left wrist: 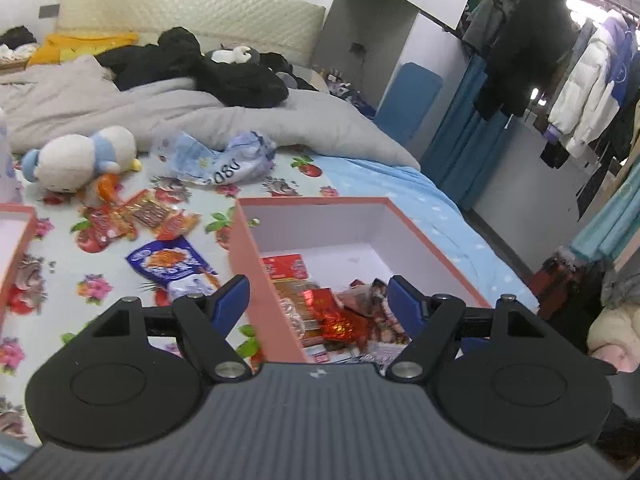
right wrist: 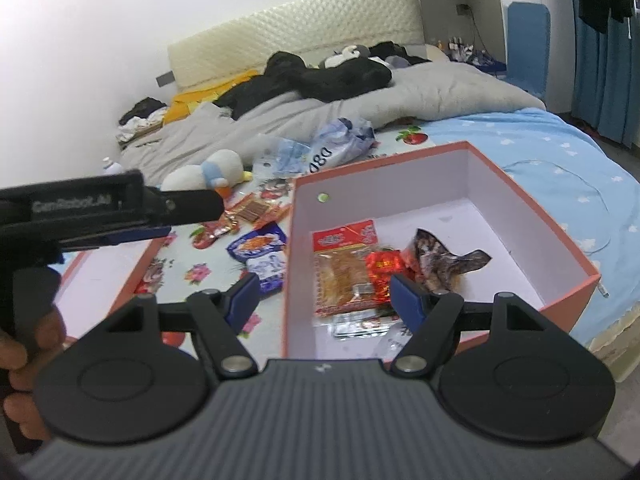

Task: Organize snacks
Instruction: 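Withdraw both open grippers from the box toward the remaining snacks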

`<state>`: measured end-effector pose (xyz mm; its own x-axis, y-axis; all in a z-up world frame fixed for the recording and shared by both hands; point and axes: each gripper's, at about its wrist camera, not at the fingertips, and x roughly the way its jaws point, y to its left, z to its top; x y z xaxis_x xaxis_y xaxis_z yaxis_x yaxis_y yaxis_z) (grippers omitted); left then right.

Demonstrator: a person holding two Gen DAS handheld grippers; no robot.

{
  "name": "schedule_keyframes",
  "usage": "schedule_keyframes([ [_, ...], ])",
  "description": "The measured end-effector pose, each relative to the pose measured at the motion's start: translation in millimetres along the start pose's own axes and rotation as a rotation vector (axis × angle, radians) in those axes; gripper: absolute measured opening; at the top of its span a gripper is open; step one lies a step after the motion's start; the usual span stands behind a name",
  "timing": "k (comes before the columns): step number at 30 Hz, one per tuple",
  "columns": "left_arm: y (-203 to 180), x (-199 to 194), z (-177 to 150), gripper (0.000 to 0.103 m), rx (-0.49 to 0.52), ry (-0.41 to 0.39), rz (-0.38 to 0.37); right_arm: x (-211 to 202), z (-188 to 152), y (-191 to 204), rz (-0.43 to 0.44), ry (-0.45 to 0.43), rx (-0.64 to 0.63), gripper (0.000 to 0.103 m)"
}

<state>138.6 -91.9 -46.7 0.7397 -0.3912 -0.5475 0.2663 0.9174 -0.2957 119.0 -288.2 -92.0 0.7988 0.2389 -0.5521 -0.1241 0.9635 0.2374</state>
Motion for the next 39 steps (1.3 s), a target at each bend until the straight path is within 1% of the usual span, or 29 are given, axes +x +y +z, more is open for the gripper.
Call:
schedule_keyframes([
  [2,3.8,-9.5,-4.9,0.080,-0.004,0.002,0.002,-3.2,-2.1,6.1,0.016,-0.007,0.001,0.073],
  [7,16.2,-24.2,-17.1,0.080,-0.040,0.005,0.039,-1.1,-8.9,18.4,0.055,-0.010,-0.027,0.073],
  [11,26.9,-32.9,-22.8,0.080,-0.072,-0.014,0.095,1.1,-13.5,22.9,0.088,-0.009,-0.044,0.073],
  [16,42.4,-36.9,-32.5,0.080,-0.140,-0.021,0.144,4.6,-21.7,30.8,0.137,-0.004,-0.097,0.073],
  [21,64.8,-31.0,-42.2,0.080,-0.202,-0.014,0.163,10.1,-27.8,39.2,0.173,0.016,-0.117,0.073],
  [25,92.2,-17.9,-47.3,0.080,-0.252,0.005,0.184,25.2,-28.1,52.7,0.189,0.045,-0.145,0.072],
  [27,112.1,-8.7,-46.3,0.080,-0.274,0.015,0.197,35.5,-26.1,61.5,0.190,0.053,-0.160,0.072],
  [30,146.1,9.3,-39.7,0.080,-0.312,0.025,0.211,58.6,-20.9,76.8,0.189,0.074,-0.184,0.069],
  [33,182.0,33.3,-30.1,0.079,-0.341,0.041,0.211,84.3,-16.5,89.8,0.187,0.096,-0.210,0.068],
  [39,244.5,96.0,-6.1,0.079,-0.355,0.083,0.217,151.8,-1.1,111.7,0.175,0.148,-0.256,0.066],
])
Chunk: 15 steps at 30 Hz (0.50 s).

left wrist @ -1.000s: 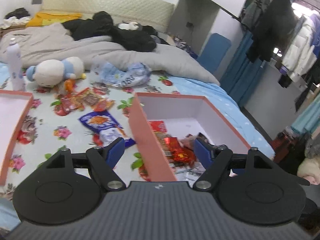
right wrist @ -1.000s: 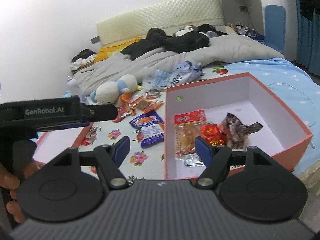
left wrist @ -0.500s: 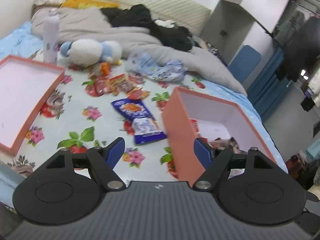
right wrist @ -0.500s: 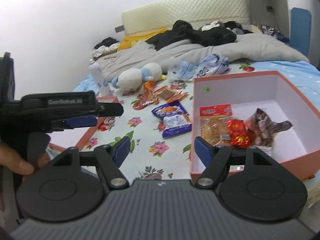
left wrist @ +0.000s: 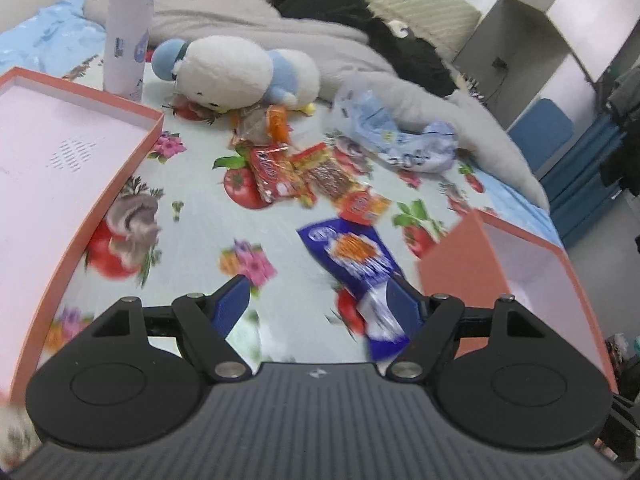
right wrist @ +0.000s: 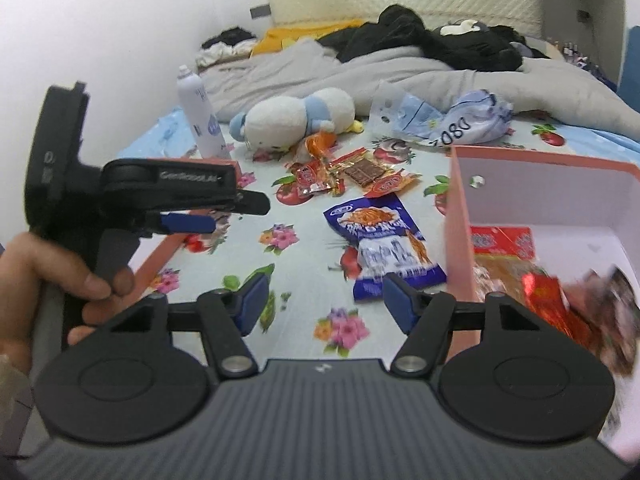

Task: Organize snacks
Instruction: 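Withdraw both open grippers from the box toward the remaining snacks, then grasp the blue pickled-cabbage bag with the right gripper while the left gripper grasps the red candy packet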

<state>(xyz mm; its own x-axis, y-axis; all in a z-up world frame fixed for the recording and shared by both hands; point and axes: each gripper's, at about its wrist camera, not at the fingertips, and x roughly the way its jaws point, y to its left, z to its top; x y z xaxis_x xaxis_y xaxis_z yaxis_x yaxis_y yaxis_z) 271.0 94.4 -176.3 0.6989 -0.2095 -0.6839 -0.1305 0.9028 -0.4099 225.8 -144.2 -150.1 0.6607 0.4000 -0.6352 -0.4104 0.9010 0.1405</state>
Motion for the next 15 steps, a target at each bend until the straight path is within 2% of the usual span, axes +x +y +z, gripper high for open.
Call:
schedule_keyframes([
  [6,19.9,78.9,44.6,0.078,0.017,0.048,0.007,80.1,31.2,-11.7,-0.030,0.088,-0.008,0.065],
  [10,15.8,118.5,64.9,0.078,0.137,0.031,0.030,123.7,47.9,-20.8,-0.034,0.148,-0.021,0.063],
  [15,16.2,162.1,79.2,0.078,0.219,0.067,0.078,160.0,55.1,-34.2,-0.047,0.223,-0.017,0.063],
])
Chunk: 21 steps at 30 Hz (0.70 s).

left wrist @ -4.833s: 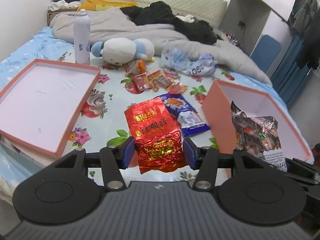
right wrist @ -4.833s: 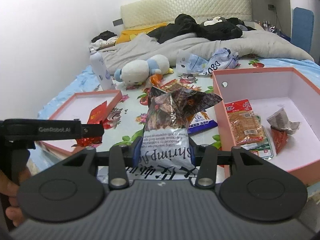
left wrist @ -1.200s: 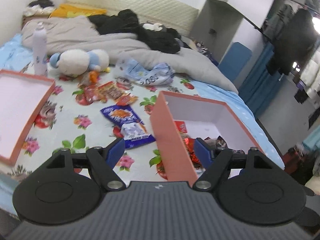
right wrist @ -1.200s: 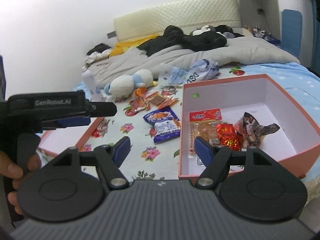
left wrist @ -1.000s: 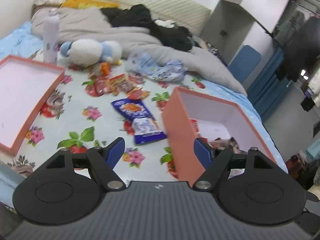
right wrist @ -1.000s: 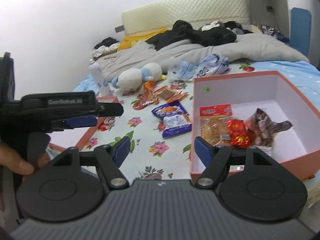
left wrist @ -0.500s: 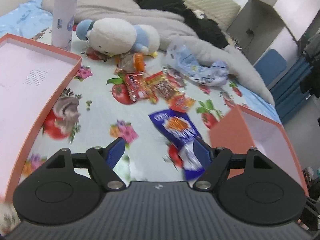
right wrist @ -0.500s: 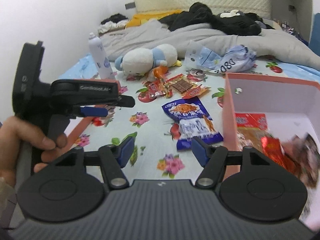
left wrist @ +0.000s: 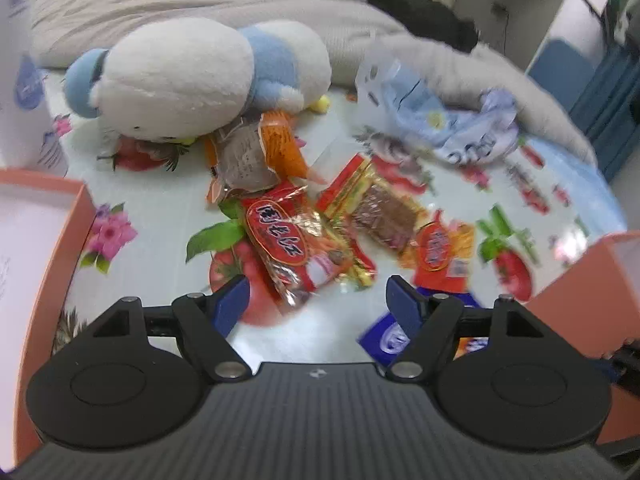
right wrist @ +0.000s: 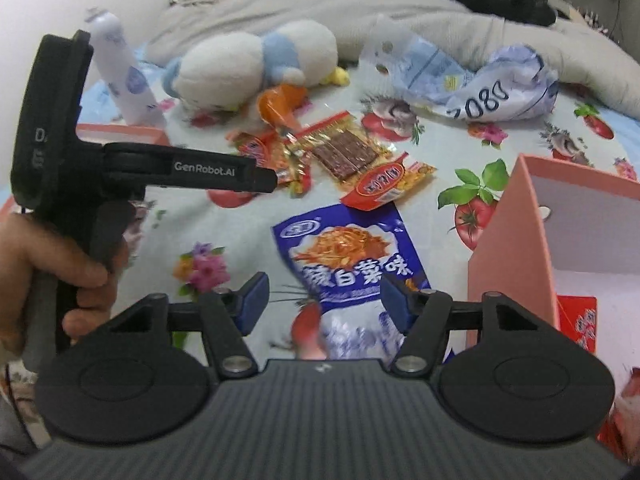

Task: Organize snacks
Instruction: 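Grasp the blue pickled-cabbage bag with the right gripper while the left gripper grasps the red candy packet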

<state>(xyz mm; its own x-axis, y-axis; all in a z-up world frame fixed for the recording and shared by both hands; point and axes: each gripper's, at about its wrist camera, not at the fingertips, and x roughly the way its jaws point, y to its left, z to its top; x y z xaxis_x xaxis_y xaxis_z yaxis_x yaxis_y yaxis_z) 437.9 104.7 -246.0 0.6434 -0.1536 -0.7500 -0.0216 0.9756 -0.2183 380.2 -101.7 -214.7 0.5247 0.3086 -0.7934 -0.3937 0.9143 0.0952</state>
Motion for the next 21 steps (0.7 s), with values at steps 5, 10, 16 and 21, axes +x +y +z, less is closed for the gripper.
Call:
schedule_keyframes([
  [5,-3.1,19.2,4.4,0.078,0.097,0.032,0.064,21.6,4.7,-1.4,-0.010,0.077,-0.034,0.063],
  [10,-1.5,30.1,8.5,0.068,0.127,0.045,0.084,33.3,0.8,1.7,-0.021,0.132,-0.080,0.061],
  [16,-7.3,34.0,5.7,0.056,0.172,0.017,0.125,33.4,-3.0,1.3,-0.073,0.098,-0.057,0.042],
  [21,-6.7,31.2,4.6,0.048,0.147,0.003,0.120,30.7,-6.2,5.1,-0.095,0.079,-0.047,0.037],
])
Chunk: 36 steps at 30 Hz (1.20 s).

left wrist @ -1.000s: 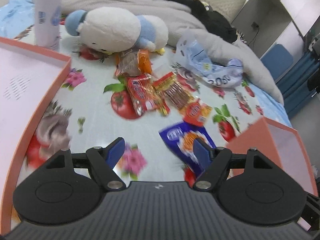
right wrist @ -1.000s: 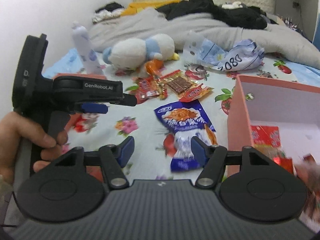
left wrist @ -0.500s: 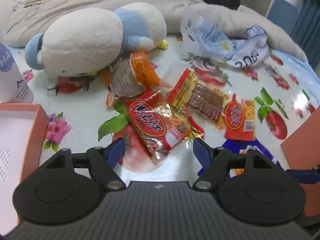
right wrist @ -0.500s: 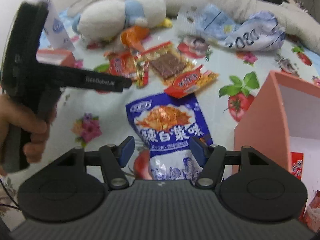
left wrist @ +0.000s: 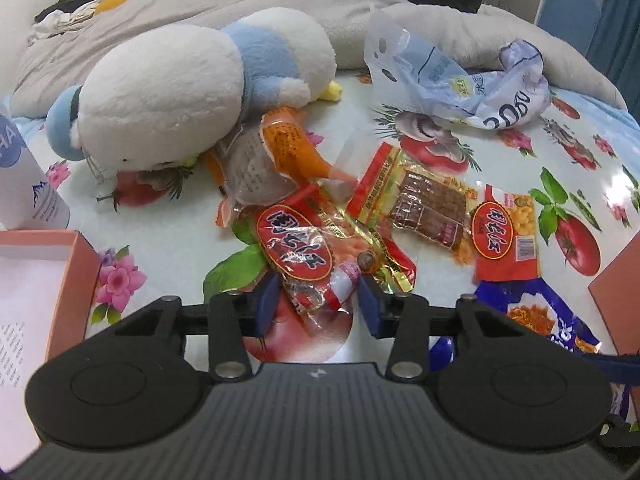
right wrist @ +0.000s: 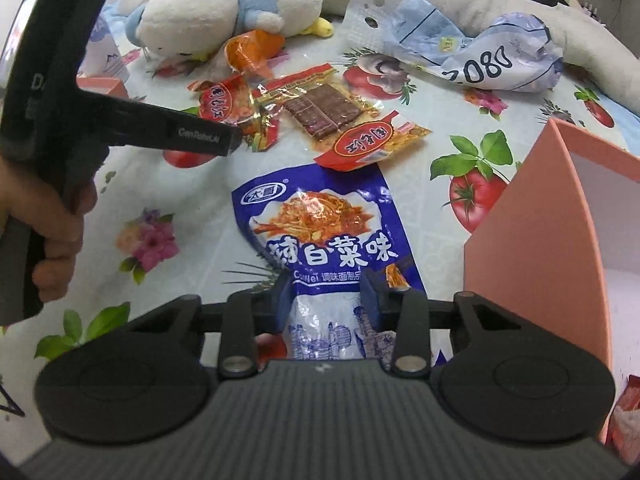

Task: Organize snacks
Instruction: 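Grasp the blue pickled-cabbage bag with the right gripper while the left gripper grasps the red candy packet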

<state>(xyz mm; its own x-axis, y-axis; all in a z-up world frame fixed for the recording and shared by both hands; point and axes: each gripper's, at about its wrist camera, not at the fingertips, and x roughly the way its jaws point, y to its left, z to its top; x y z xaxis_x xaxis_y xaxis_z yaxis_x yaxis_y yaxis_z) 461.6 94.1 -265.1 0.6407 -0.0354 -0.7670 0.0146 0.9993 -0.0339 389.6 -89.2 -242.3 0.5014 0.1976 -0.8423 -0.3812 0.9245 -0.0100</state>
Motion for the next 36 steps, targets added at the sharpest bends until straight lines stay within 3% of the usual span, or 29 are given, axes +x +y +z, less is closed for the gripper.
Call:
schedule_keyframes([
  [4,0.4,-2.2,-3.3,0.044,-0.022,-0.022,0.005,-4.5,-7.1,8.5,-0.017,-0.037,-0.022,0.024],
  [12,9.3,-16.1,-21.1,0.040,-0.068,-0.061,-0.034,-20.3,-22.6,17.4,-0.066,-0.119,-0.006,0.009],
  [21,20.1,-59.3,-66.4,0.039,-0.131,-0.037,-0.037,-60.2,-63.6,33.8,-0.080,-0.137,0.054,0.008],
  [28,19.8,-119.1,-116.7,0.038,-0.184,0.005,-0.034,-98.1,-91.1,49.4,-0.022,-0.119,0.092,0.007],
  [32,15.9,-154.6,-145.5,0.038,-0.218,0.018,-0.045,-111.6,-104.6,51.3,-0.035,-0.124,0.119,0.007],
  [36,1.6,-184.8,-177.2,0.037,-0.207,0.037,-0.045,-115.9,-119.5,48.2,0.016,-0.079,0.186,0.007],
])
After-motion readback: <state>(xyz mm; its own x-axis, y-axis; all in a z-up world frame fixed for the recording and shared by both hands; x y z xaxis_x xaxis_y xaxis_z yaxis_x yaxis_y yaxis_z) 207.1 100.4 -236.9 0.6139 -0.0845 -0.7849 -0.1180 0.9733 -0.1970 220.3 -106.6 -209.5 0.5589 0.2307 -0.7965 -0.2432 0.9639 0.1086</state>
